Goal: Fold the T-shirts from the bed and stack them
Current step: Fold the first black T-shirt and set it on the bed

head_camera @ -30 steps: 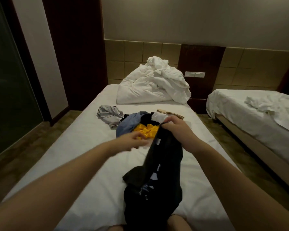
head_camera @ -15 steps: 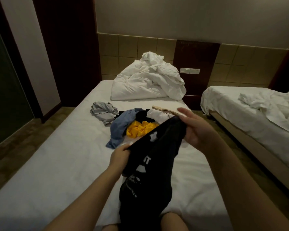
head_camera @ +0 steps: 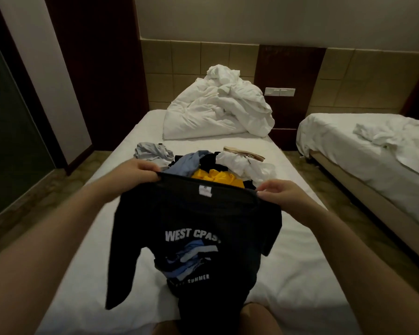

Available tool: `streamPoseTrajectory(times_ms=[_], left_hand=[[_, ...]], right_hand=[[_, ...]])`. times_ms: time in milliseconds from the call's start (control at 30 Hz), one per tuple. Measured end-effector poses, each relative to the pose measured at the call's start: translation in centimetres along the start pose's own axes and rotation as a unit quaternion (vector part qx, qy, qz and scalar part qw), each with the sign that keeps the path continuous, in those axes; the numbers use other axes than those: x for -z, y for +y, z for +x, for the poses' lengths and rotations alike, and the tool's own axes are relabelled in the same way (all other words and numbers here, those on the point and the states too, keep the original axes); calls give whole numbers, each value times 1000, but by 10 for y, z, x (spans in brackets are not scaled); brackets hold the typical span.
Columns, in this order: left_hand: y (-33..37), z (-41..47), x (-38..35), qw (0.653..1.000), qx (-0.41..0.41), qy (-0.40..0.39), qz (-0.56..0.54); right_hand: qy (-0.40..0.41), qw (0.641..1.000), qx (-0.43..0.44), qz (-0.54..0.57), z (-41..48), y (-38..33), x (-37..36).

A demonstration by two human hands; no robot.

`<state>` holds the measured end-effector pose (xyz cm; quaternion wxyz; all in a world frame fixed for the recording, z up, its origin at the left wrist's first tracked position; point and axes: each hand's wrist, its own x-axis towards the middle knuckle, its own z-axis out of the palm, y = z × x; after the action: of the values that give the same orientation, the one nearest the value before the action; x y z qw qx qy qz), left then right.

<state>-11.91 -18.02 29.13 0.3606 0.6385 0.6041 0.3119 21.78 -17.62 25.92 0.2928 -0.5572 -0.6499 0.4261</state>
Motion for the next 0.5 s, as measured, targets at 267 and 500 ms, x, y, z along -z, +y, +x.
streamPoseTrajectory(times_ms=[267,500], left_hand=[[-6,-10,30,981,33,-184,-54],[-4,-11,21,997,-27,13,-77]], right_hand=[[86,994,40,47,9,-15,-3],[57,995,54,60,9,-38,12]])
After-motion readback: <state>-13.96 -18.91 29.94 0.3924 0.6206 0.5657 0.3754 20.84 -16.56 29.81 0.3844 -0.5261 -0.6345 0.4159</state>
